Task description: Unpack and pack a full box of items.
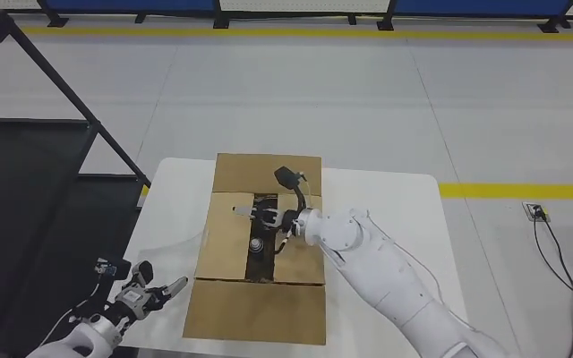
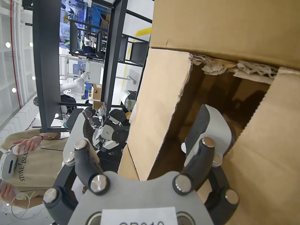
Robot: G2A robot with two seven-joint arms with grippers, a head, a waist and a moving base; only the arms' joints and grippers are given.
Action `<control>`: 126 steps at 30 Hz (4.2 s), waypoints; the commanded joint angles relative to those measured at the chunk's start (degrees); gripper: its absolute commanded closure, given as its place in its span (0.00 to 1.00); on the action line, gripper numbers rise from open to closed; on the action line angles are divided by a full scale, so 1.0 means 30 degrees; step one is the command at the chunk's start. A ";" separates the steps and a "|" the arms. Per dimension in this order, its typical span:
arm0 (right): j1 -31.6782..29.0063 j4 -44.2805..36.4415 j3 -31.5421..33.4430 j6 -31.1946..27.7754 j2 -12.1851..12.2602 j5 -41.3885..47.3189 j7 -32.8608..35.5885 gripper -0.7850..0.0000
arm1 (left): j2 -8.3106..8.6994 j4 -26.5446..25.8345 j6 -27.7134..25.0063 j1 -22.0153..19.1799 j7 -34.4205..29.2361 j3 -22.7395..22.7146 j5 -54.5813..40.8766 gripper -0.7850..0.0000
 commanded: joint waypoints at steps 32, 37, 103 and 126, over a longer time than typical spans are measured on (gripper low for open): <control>0.2288 0.2585 0.0268 -0.3416 -0.2622 0.6456 0.2501 0.00 | -0.0260 -0.1383 0.3055 -0.0879 0.0032 0.2812 -0.1975 0.00; 0.2688 0.3181 -0.0012 -0.3397 -0.2954 0.6374 0.3080 0.00 | -0.0343 -0.1417 0.4449 -0.1237 0.0058 0.2985 -0.2593 0.00; -0.2754 -0.2971 0.7981 -0.3408 0.0279 0.3699 0.2343 0.00 | -0.0646 -0.0175 0.7269 0.0782 0.1392 0.0197 -0.2911 0.00; -0.4265 -0.4270 0.9055 -0.4034 0.0786 0.3697 0.1971 0.00 | -0.0873 -0.3485 0.3832 0.3509 0.4241 -0.2014 -0.3993 0.00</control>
